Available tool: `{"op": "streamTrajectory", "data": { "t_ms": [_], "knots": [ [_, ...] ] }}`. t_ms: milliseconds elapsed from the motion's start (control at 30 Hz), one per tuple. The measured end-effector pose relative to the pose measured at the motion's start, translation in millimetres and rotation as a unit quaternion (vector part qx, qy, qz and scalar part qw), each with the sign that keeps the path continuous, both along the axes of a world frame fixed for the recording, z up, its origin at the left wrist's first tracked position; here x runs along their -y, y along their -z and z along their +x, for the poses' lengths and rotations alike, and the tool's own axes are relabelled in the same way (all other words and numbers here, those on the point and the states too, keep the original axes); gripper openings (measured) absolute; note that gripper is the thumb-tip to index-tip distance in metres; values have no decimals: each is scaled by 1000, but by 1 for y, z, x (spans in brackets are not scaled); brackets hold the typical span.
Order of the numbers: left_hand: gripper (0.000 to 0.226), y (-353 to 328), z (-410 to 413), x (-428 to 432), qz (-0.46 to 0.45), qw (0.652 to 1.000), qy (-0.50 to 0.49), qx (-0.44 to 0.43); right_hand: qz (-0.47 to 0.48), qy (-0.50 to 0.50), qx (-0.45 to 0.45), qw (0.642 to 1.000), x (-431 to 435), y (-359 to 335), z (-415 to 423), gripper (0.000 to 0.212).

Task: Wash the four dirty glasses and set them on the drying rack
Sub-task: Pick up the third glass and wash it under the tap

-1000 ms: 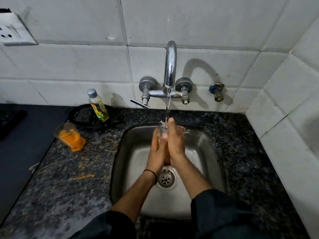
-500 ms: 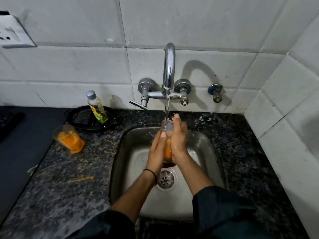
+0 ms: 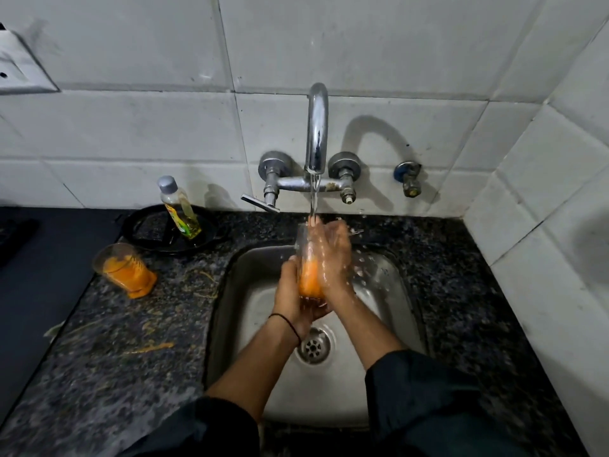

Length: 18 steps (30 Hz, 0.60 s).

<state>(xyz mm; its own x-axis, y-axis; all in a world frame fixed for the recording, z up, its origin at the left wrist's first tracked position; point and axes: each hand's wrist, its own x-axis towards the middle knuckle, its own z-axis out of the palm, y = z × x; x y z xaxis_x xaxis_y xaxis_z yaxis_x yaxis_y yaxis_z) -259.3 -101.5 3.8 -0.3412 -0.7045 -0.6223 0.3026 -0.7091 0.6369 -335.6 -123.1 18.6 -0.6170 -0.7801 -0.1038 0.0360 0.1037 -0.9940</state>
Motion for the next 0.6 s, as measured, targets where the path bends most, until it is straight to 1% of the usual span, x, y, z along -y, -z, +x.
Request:
{"op": "streamTrajectory", "data": {
  "t_ms": [67,100,133,167,200,267,300,333,367,400,433,500,567,600],
  "knots": [
    [44,-5,1,5,101,994,22,-45,-9,-14,-78,997,-6,4,-3,40],
    [42,-6,2,10,142,988,23,-55,-25,-22,-96,995,-10,6,-4,40],
    [41,-6,3,15,160,985,30,-54,-43,-28,-118,992,-13,7,-6,39],
    [41,-5,4,20,174,983,30,-46,-66,-30,-168,983,-14,9,-10,39],
    [42,-1,4,26,180,983,18,-32,-86,-35,-249,964,-13,10,-16,37],
    [40,6,3,32,161,987,-16,-22,-94,-65,-421,900,-12,11,-30,32],
    [39,11,2,35,146,988,-39,-28,-86,-100,-465,875,-15,5,-35,31],
    [40,16,-1,38,128,989,-64,-34,-68,-151,-475,865,-16,-2,-39,33],
    [43,23,-4,41,108,989,-90,-42,-35,-213,-452,865,-18,-13,-42,38],
    [45,25,-6,40,81,990,-109,-43,15,-278,-410,869,-16,-24,-44,40],
    [45,26,-8,38,58,991,-117,-39,68,-329,-378,863,-12,-33,-46,38],
    [40,29,-12,32,48,992,-104,-50,127,-394,-376,829,-7,-52,-49,26],
    [32,29,-11,32,85,992,-66,-67,141,-447,-396,789,-4,-65,-49,18],
    [34,28,-9,33,114,990,-33,-80,151,-470,-414,765,-6,-70,-48,16]
  ]
}}
